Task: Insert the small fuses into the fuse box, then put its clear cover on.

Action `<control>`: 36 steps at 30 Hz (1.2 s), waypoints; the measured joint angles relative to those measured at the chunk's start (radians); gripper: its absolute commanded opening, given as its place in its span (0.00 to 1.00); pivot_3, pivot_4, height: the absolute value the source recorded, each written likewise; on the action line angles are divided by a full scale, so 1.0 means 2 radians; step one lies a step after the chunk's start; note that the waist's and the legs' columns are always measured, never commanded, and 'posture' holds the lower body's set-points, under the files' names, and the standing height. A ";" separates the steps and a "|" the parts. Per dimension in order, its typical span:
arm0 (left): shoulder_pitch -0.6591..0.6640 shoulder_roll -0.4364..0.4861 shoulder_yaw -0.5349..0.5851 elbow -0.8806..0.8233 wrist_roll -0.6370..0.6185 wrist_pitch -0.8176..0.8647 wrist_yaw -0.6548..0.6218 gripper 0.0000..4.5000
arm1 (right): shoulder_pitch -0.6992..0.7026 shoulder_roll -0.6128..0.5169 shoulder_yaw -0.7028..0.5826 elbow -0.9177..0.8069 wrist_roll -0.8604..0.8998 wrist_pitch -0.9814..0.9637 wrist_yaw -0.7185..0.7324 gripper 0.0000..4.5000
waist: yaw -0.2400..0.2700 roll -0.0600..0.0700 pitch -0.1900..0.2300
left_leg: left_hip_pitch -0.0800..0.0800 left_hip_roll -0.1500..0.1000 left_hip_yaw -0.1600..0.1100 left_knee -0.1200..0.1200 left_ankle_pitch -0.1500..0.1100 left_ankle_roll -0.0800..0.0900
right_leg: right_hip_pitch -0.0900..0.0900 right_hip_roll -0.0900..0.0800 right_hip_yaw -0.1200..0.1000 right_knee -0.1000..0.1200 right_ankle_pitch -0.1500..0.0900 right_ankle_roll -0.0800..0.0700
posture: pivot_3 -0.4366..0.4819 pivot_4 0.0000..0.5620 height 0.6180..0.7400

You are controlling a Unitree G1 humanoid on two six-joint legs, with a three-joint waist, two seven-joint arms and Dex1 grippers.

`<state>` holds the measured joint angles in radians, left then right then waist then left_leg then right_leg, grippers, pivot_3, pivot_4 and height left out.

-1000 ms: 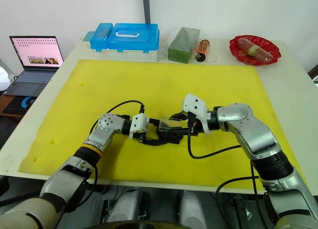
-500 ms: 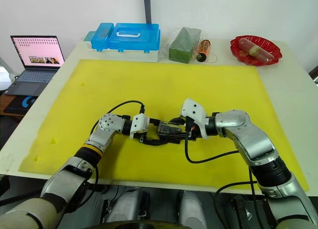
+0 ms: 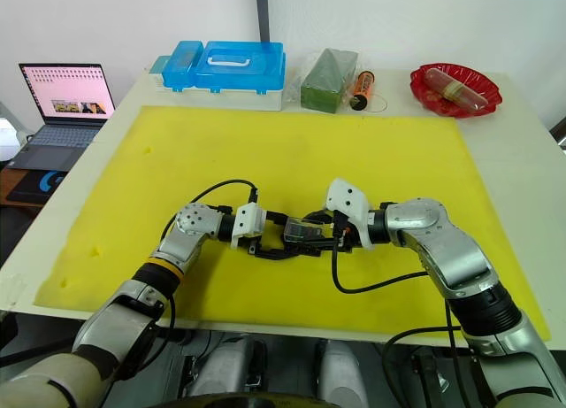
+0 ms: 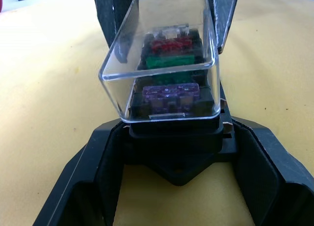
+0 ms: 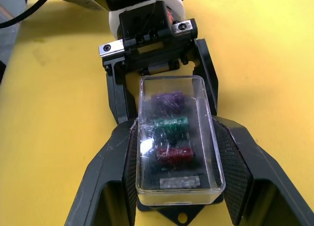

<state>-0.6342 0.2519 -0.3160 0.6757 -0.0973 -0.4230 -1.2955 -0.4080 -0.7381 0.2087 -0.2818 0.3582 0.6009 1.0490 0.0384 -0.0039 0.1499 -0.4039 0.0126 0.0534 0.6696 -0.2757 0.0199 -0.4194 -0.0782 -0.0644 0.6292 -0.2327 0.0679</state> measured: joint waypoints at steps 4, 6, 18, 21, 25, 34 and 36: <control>0.000 0.000 0.000 0.000 0.000 0.000 0.001 0.62 | -0.003 -0.001 0.000 0.001 0.001 0.003 0.005 0.40 | 0.000 0.000 0.000 | 0.000 0.000 0.000 0.000 0.000 0.000 | 0.000 0.000 0.000 0.000 0.000 0.000 | 0.48 0.27 1.00; 0.000 0.000 0.000 0.000 0.000 0.000 0.002 0.62 | -0.004 -0.001 0.000 0.004 0.000 0.002 0.006 0.40 | 0.000 0.000 0.000 | 0.000 0.000 0.000 0.000 0.000 0.000 | 0.000 0.000 0.000 0.000 0.000 0.000 | 0.48 0.27 1.00; 0.001 -0.001 -0.001 -0.001 0.001 0.000 0.007 0.62 | -0.004 0.007 0.007 0.015 -0.014 -0.021 0.004 0.40 | 0.000 0.000 0.000 | 0.000 0.000 0.000 0.000 0.000 0.000 | 0.000 0.000 0.000 0.000 0.000 0.000 | 0.48 0.27 1.00; 0.001 -0.001 -0.001 0.000 0.001 0.000 0.008 0.62 | -0.005 0.008 0.008 0.017 -0.015 -0.023 0.004 0.40 | 0.000 0.000 0.000 | 0.000 0.000 0.000 0.000 0.000 0.000 | 0.000 0.000 0.000 0.000 0.000 0.000 | 0.48 0.27 1.00; 0.001 -0.001 -0.001 0.000 0.001 -0.001 0.008 0.62 | -0.005 0.007 0.008 0.018 -0.015 -0.024 0.006 0.40 | 0.000 0.000 0.000 | 0.000 0.000 0.000 0.000 0.000 0.000 | 0.000 0.000 0.000 0.000 0.000 0.000 | 0.48 0.27 1.00; 0.001 -0.001 -0.002 0.001 0.001 -0.004 0.009 0.62 | -0.002 0.005 0.008 0.026 -0.020 -0.025 0.013 0.99 | 0.001 0.000 0.000 | 0.000 0.000 0.000 0.000 0.000 0.000 | 0.000 0.000 0.000 0.000 0.000 0.000 | 0.48 0.27 1.00; 0.001 -0.001 -0.002 0.002 0.001 -0.005 0.009 0.62 | -0.006 0.004 0.007 0.026 -0.020 -0.025 0.018 0.99 | 0.001 0.000 0.000 | 0.000 0.000 0.000 0.000 0.000 0.000 | 0.000 0.000 0.000 0.000 0.000 0.000 | 0.48 0.27 1.00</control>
<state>-0.6328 0.2500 -0.3195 0.6799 -0.0952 -0.4338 -1.2779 -0.4205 -0.7309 0.2225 -0.2305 0.3192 0.5514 1.0849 0.0395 -0.0039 0.1499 -0.4040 0.0122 0.0533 0.6697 -0.2757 0.0199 -0.4191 -0.0786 -0.0644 0.6289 -0.2328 0.0678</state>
